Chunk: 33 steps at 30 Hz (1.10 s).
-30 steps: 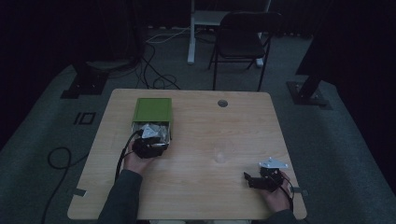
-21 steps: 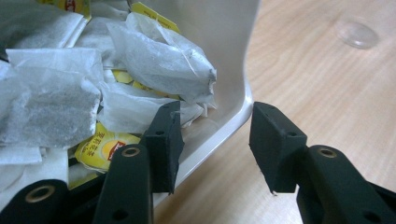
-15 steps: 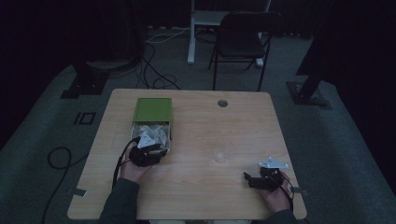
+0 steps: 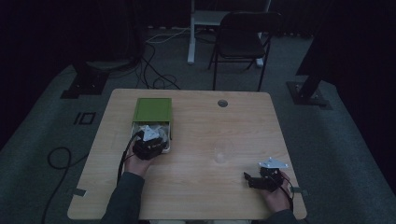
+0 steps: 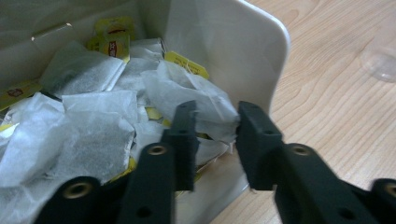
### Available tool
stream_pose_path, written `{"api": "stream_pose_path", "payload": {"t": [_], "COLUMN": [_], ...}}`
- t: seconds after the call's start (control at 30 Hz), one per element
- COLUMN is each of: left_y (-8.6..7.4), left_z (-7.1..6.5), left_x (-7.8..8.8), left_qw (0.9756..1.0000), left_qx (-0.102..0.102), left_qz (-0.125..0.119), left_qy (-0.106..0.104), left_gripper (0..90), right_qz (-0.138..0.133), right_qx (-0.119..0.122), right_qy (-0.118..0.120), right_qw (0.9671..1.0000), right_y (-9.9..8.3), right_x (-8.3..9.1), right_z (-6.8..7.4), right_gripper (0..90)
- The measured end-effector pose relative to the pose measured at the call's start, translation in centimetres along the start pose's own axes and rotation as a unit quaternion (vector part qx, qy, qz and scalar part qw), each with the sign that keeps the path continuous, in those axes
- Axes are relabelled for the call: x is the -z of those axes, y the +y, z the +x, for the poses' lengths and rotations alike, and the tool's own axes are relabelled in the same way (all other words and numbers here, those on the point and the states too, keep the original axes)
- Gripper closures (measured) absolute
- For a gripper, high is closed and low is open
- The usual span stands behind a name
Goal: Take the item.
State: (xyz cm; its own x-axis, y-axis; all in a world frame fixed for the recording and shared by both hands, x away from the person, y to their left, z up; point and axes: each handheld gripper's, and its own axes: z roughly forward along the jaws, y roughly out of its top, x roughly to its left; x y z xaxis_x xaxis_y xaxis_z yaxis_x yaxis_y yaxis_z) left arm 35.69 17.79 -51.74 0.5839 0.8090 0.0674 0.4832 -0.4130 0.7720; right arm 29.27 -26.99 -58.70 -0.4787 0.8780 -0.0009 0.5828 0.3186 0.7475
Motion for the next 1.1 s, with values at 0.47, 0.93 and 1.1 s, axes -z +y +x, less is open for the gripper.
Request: {"api": "stream_pose_path", "payload": {"t": [0.47,0.93,1.1], "left_y": [0.1,0.0,0.0], "left_z": [0.5,1.0,0.9], "left_x": [1.7,4.4,5.1], "left_qw": [0.9998,0.9993,0.9989], "left_qx": [-0.013,-0.014,-0.013], "left_qz": [-0.013,-0.027,-0.034], "left_qy": [0.0,-0.02,-0.029], "left_gripper": [88.0,88.2,88.2], "right_qz": [0.0,0.0,0.0], "right_qx": [0.0,0.0,0.0], "right_qy": [0.0,0.0,0.0], "right_qw": [1.0,1.0,1.0], "right_y": [0.0,0.0,0.0], "right_x": [0.0,0.0,0.0], "right_z": [0.0,0.0,0.0], "right_gripper": [13.6,13.6,13.7]}}
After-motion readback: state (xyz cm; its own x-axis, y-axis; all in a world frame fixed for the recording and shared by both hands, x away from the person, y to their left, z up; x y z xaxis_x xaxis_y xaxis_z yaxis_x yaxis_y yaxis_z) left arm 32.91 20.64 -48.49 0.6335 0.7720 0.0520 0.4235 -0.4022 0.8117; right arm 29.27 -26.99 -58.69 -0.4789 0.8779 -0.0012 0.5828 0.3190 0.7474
